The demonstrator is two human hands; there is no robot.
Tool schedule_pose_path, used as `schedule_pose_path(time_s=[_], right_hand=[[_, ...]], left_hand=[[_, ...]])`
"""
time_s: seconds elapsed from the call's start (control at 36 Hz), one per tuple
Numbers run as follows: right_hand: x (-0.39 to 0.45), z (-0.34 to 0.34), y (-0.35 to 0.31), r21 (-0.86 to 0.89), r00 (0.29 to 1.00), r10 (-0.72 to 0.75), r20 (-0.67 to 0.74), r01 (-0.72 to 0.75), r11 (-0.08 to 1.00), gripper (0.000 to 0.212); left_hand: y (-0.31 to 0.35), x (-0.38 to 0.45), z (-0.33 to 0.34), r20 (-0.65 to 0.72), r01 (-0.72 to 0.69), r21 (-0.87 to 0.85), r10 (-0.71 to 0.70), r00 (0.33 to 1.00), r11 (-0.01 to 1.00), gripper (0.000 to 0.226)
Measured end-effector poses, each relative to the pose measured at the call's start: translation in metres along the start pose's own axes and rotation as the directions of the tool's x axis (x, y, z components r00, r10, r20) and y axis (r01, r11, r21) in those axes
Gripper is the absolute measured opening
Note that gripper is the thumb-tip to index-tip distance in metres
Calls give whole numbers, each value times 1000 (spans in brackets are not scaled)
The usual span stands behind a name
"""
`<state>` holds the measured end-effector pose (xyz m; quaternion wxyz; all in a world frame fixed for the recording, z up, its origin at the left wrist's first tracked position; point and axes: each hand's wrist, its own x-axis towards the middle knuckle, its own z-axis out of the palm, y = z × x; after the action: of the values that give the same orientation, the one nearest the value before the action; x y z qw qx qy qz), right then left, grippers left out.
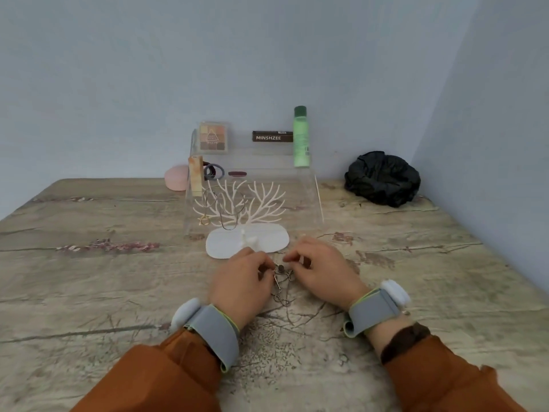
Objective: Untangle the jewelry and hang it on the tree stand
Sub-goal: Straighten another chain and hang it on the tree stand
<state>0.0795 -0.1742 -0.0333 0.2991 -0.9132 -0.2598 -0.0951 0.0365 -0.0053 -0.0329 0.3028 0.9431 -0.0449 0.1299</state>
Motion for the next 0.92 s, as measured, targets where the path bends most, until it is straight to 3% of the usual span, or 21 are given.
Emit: schedule_pose_path(time_s=[0.11,0.33,0.47,0.67,0.92], right_hand=[[1,2,-4,-21,998,-24,55,25,999,21],[4,4,-3,-30,996,-58,72,60,998,13],[7,4,1,-6,997,-50,54,51,999,14],[4,-1,-3,74,1000,-6,4,6,997,12],[3,-41,-39,101,999,22,-38,-18,995,21]], left_hand=[[-3,0,-2,-7,17,-1,-17,1000,1000,10],[3,-1,-1,51,50,149,-58,997,988,38],[0,0,1,63,37,162,-48,997,986,28],[3,-1,-3,45,47,65,-50,998,997,13],[21,1,-52,-107,65,-319,-104,989,945,15]])
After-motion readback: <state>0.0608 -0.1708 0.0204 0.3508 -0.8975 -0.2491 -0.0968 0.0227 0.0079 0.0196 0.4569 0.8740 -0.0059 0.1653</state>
